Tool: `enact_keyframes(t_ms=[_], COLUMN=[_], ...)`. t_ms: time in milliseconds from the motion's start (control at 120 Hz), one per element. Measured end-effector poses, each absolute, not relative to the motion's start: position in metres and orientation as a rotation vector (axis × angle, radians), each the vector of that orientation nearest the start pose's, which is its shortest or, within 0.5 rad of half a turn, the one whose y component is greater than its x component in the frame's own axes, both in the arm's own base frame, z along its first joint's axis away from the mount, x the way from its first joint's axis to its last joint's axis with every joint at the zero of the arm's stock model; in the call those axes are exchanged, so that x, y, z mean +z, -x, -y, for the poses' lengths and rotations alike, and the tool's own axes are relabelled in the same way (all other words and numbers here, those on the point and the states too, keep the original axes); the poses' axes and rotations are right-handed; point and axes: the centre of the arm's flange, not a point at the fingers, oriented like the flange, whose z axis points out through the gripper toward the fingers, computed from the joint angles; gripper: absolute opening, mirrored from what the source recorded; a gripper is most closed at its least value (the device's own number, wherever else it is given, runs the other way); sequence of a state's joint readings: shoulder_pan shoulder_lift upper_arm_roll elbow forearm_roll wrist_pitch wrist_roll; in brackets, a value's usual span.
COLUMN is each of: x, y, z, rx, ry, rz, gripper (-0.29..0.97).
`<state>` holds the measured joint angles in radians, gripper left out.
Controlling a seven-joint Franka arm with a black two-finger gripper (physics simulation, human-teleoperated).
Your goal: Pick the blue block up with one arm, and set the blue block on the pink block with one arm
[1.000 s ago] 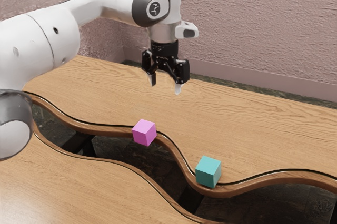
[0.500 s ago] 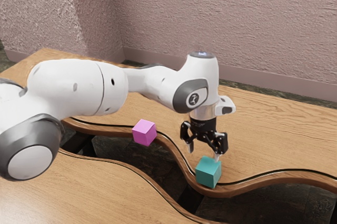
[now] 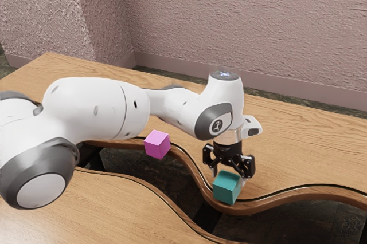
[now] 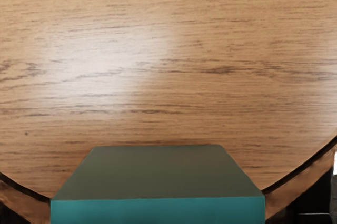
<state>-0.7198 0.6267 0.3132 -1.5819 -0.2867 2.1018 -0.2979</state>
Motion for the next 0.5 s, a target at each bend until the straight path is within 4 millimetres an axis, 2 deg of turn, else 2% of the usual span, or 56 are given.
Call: enact_keyframes(t_ms=[283, 500], x=[0.257, 0.255], y=[-0.61, -0.611], z=[0.308, 0.308], rx=[0.205, 0.206], ry=[3.138, 3.136], rz=[0.019, 0.029], gripper=[0.61, 0.56])
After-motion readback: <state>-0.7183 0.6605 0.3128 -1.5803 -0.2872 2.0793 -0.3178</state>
